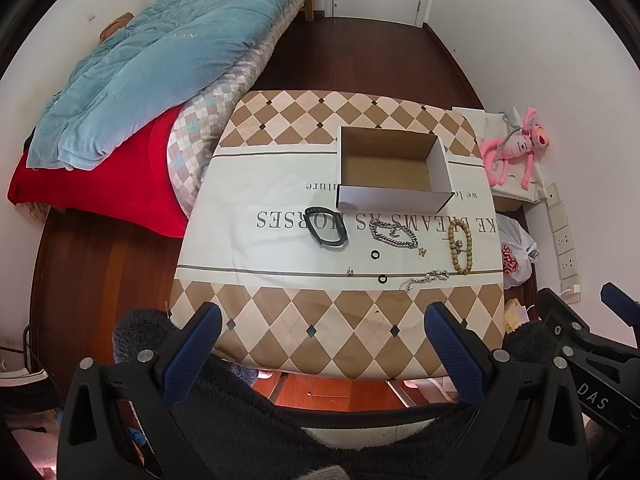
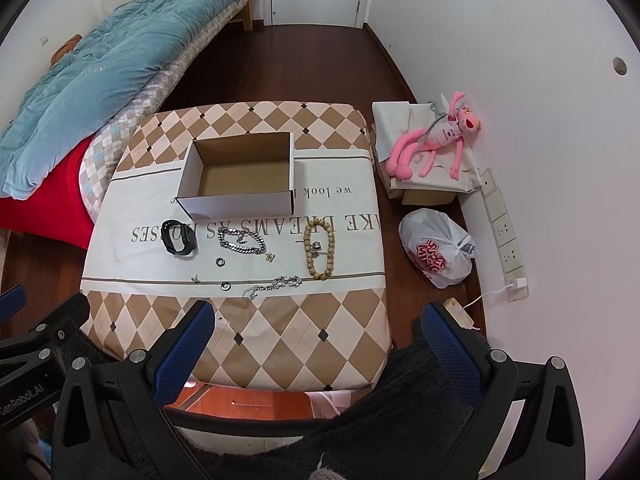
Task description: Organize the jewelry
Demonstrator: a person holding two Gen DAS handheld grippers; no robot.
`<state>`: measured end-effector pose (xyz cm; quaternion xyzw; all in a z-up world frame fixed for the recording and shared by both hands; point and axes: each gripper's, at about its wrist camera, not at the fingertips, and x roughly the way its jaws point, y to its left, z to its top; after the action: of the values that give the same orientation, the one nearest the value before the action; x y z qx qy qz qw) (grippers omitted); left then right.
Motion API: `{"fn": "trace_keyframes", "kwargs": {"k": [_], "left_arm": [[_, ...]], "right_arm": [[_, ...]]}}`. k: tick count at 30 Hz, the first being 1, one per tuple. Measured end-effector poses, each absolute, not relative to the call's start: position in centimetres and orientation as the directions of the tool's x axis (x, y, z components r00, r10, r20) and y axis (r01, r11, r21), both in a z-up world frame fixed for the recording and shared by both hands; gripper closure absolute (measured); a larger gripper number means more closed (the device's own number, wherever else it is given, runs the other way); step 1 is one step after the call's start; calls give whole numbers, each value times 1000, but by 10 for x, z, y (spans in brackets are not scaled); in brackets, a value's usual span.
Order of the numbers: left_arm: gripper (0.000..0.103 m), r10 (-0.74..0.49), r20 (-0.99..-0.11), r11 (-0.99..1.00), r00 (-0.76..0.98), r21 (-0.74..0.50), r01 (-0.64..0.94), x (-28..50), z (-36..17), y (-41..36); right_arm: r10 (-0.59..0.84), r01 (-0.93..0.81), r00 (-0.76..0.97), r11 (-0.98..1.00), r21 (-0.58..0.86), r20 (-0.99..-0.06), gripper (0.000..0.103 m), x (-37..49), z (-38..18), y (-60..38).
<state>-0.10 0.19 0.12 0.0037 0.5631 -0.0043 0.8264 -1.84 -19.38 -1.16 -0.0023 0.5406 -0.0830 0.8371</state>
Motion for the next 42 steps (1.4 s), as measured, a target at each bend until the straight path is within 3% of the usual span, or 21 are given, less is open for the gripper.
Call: {"fn": "trace_keyframes", "kwargs": {"k": [42], "left_arm": [[0, 1, -934, 1000, 357, 5, 10, 1, 0, 2]], "right_arm": [[-125, 125, 370, 989, -84, -921, 0, -16, -27, -190]]}}
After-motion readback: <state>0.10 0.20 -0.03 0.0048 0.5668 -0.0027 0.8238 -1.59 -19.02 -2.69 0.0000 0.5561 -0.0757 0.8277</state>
